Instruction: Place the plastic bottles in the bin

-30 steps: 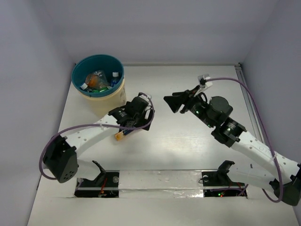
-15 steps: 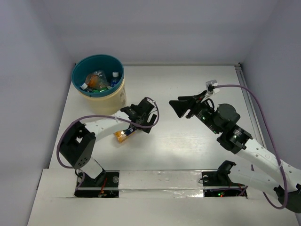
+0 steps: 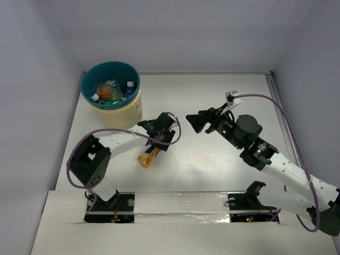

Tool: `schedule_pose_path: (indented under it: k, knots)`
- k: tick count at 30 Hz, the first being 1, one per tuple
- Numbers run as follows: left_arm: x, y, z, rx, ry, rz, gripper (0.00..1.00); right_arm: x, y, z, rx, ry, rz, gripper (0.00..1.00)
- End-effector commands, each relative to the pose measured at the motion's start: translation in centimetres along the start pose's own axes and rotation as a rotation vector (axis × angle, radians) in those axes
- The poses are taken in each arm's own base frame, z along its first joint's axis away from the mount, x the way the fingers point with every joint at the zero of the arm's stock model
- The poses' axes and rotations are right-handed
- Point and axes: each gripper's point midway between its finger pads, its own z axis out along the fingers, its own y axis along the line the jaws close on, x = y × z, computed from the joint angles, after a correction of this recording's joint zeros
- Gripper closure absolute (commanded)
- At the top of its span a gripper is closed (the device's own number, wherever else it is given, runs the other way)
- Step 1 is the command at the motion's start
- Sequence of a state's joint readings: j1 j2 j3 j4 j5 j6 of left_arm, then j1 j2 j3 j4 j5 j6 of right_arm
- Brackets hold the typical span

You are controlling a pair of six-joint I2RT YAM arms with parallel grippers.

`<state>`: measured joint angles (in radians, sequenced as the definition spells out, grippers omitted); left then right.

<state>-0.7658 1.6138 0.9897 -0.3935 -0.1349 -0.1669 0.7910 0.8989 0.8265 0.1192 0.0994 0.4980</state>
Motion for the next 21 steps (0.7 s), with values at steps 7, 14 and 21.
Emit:
schedule_pose_path:
  k: [7, 14, 21]
  knots:
    - [-7.5, -0.7, -15.3, 0.220, -0.463, -0.161, 0.59, 0.9, -1.9, 2.3, 0.077, 0.020, 0.044, 0.46]
    - [-12.3, 3.5, -28.4, 0.214, -0.850, -0.332, 0.59, 5.0, -2.6, 6.4, 0.096, 0.122, 0.151, 0.62]
    - [-15.6, 7.9, -37.4, 0.126, -1.125, -0.472, 0.58, 13.4, -2.1, 12.4, 0.128, 0.299, 0.295, 0.07]
